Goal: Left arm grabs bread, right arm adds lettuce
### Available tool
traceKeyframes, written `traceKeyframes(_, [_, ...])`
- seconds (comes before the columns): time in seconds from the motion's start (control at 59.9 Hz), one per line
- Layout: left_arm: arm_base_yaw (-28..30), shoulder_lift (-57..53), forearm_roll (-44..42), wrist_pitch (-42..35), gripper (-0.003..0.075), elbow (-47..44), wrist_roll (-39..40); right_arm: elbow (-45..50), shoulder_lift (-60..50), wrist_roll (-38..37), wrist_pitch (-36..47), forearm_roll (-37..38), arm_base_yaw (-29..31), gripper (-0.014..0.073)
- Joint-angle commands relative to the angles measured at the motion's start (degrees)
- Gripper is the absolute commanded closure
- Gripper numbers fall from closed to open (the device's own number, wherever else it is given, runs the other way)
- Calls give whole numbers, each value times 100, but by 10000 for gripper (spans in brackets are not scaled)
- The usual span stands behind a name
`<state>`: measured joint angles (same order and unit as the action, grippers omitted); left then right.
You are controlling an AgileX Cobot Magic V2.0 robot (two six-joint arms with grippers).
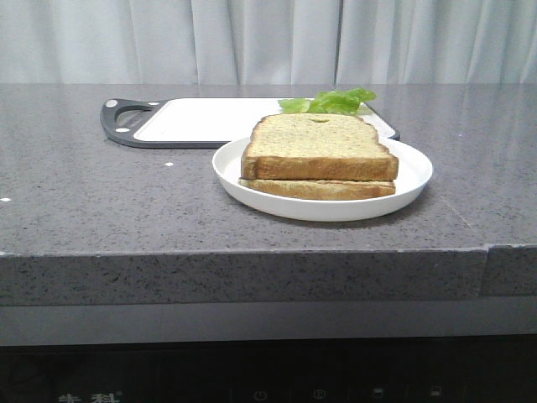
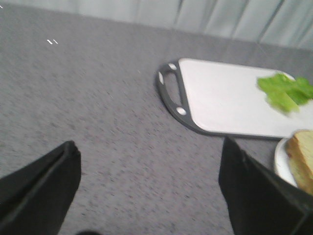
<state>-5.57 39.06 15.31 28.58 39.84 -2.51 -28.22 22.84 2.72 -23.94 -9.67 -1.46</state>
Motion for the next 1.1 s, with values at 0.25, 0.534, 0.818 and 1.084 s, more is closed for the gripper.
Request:
traceKeyframes(0.25, [-2241,2889,620,530,176,2199,37,-209,70,59,453,46,37,89])
traceKeyframes(0.534, [-3104,4919,726,502,176,3436,37,-209,70,59,453,46,37,89])
traceKeyframes(0.818, [-3123,5615,775,531,177,3881,37,-209,70,59,453,46,37,89])
traceKeyframes(1.084, [-3123,5919,950,504,177,3905,37,-209,70,59,459,46,37,89])
